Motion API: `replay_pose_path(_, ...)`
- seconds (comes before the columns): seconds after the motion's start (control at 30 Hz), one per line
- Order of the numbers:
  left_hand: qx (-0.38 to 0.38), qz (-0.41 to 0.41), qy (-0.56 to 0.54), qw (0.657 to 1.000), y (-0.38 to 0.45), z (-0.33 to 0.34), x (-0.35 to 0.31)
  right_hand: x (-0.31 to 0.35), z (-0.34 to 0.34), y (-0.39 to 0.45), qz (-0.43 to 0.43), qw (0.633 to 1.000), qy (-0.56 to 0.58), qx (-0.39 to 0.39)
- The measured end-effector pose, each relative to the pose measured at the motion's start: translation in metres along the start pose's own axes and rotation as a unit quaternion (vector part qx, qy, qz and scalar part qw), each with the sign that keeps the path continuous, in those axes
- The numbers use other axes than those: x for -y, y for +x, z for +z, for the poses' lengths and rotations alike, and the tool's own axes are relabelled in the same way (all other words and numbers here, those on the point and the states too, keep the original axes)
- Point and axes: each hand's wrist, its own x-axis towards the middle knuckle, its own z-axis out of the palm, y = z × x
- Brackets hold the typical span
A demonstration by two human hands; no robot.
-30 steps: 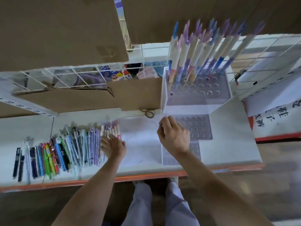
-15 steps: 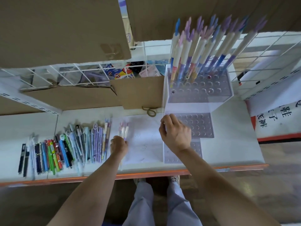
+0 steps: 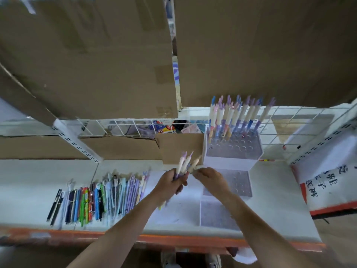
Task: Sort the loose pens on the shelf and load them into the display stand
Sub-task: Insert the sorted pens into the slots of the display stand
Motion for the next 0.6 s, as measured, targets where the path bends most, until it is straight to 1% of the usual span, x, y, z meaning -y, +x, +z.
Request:
replay_pose_path(0.03, 0.013, 0.008, -0.004, 1.000, -0.002, 0.003, -0.009, 0.006, -0.004, -0.004, 0.007, 0.997, 0.074, 0.020)
replay_pose_path(0.07, 0.023, 0.018, -0.003, 1.000, -0.003, 0.006, -0.016, 0.010, -0.008, -0.008, 0.010, 0.993, 0.113, 0.024)
replay_pose_path(0.17, 0.031, 0.034, 0.024, 0.999, -0.008, 0.012, -0.032, 0.020, -0.017, -0.017, 0.008, 0.986, 0.164, 0.013)
replay_pose_path(0.23, 0.036, 0.043, 0.010, 0.998, -0.010, 0.012, -0.035, 0.026, -0.021, -0.021, 0.010, 0.976, 0.214, 0.034)
replay_pose_path(0.33, 0.036, 0.050, -0.007, 0.998, -0.013, 0.009, -0.039, 0.037, -0.023, -0.026, 0.029, 0.951, 0.299, 0.072)
replay_pose_path(0.47, 0.031, 0.076, -0.020, 0.996, -0.016, 0.007, -0.055, 0.048, -0.028, -0.029, 0.048, 0.913, 0.400, 0.061)
replay_pose_path(0.53, 0.041, 0.094, -0.026, 0.994, -0.017, 0.006, -0.064, 0.058, -0.035, -0.035, 0.036, 0.906, 0.417, 0.055)
replay_pose_path(0.6, 0.042, 0.103, -0.031, 0.993, -0.015, 0.004, -0.070, 0.068, -0.044, -0.040, 0.004, 0.920, 0.390, 0.035)
